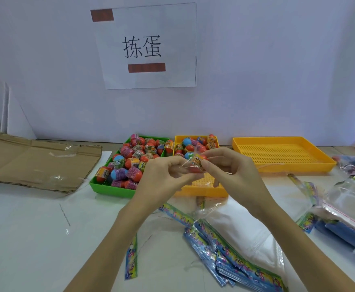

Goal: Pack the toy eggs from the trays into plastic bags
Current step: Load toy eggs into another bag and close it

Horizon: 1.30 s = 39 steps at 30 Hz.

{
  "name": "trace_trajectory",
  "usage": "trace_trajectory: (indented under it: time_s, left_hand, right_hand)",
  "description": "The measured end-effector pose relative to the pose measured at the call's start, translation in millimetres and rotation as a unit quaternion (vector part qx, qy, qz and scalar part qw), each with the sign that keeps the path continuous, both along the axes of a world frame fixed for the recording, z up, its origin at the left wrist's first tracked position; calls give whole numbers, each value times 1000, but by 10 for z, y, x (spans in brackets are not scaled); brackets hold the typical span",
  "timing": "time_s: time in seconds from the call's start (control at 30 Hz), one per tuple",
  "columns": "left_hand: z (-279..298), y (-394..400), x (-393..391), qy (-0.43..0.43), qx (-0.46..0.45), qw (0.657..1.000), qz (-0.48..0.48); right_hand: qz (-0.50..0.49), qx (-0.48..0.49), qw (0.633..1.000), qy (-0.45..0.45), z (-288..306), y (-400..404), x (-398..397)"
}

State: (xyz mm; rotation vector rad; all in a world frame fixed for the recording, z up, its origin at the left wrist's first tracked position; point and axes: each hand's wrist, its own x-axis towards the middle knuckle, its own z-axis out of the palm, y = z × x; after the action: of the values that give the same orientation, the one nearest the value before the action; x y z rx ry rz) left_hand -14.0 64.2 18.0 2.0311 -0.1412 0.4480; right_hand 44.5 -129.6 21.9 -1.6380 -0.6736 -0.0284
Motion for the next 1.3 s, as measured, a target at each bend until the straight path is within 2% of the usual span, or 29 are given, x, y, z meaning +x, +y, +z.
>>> trace_trajectory:
  time_s: [0.1,0.37,0.67,0.93,1.07,1.17,1.3]
  left_hand:
    - [-6,-26,5,-17,23,1000,0]
    - [29,-36,-17,-22,10,1000,-11]
    - [2,-20,-13,-33,36,999,-8]
    - [-21,-7,-12,-24,46,998,-26]
    - [-25,2,8,-25,48,998,-22]
    - [-38,24,13,-23,68,997,-9]
    - [-46,84,19,-25,76,997,-20]
  right_hand:
    - [-5,-8,1000,-17,-16,11,-10]
    - [-6,-4,999,-53,-78,58,-35]
    - [1,30,999,-34,-130,131,-94]
    - [-27,-54,984,-168,-152,161,-125]
    - [-34,-56,991,-116,-152,167,-124]
    - [-27,-77,990,-116,-164,187,-163]
    - [47,-83,994,-55,-162,206,-178]
